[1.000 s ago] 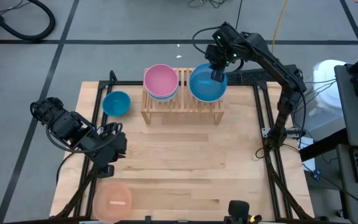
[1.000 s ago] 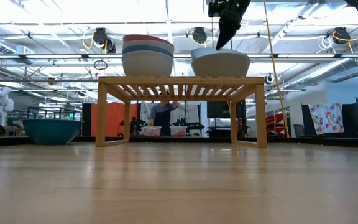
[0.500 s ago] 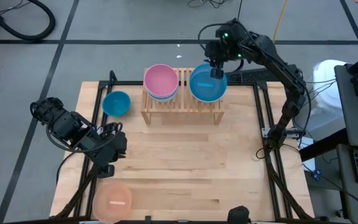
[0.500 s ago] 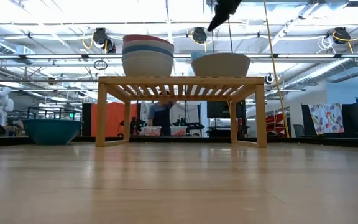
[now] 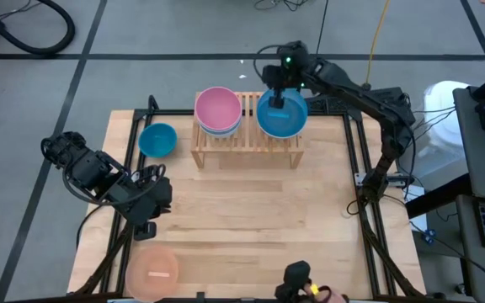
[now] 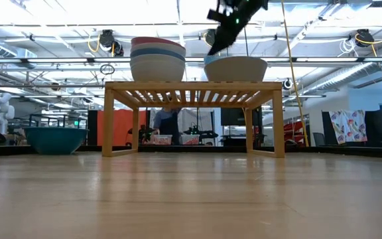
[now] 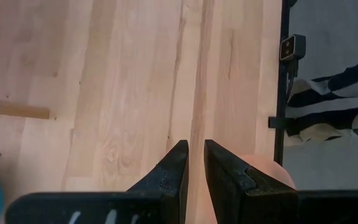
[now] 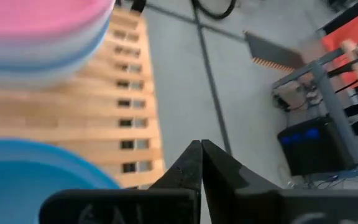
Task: Place and stack bowls onto a shelf
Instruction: Stack the large blue bowl on top of the large gray bowl on the shelf, then stack the large orange bowl on top of the large blue bowl on the shelf
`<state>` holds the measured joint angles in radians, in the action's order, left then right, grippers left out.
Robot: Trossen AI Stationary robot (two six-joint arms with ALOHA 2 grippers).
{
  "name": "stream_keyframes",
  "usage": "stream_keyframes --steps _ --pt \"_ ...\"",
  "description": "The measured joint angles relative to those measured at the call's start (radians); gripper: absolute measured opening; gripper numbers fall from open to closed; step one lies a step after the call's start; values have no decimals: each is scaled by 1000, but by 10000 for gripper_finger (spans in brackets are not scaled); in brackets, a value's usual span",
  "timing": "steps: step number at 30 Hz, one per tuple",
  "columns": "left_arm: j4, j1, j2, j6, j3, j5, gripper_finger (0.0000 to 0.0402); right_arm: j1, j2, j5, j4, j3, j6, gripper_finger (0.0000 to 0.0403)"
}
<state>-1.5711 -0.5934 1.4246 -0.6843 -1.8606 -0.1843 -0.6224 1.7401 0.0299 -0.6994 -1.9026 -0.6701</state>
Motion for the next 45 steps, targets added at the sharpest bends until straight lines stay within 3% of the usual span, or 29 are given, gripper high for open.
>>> stream_keyframes --steps 5,12,18,24,34,45 --pt "0 0 0 -6 0 -1 56 2 1 40 34 101 -32 0" --pt "1 0 0 -59 2 3 56 44 -75 104 42 35 -78 0" --pt "0 -19 0 -212 88 184 56 74 -233 105 39 18 -46 0" --pt "5 -90 0 -236 251 337 56 105 -365 101 38 17 1 0" --pt "242 -177 0 -252 534 322 56 148 -493 100 36 17 48 0" --pt "378 -195 0 -282 647 309 56 154 -531 101 34 17 97 0"
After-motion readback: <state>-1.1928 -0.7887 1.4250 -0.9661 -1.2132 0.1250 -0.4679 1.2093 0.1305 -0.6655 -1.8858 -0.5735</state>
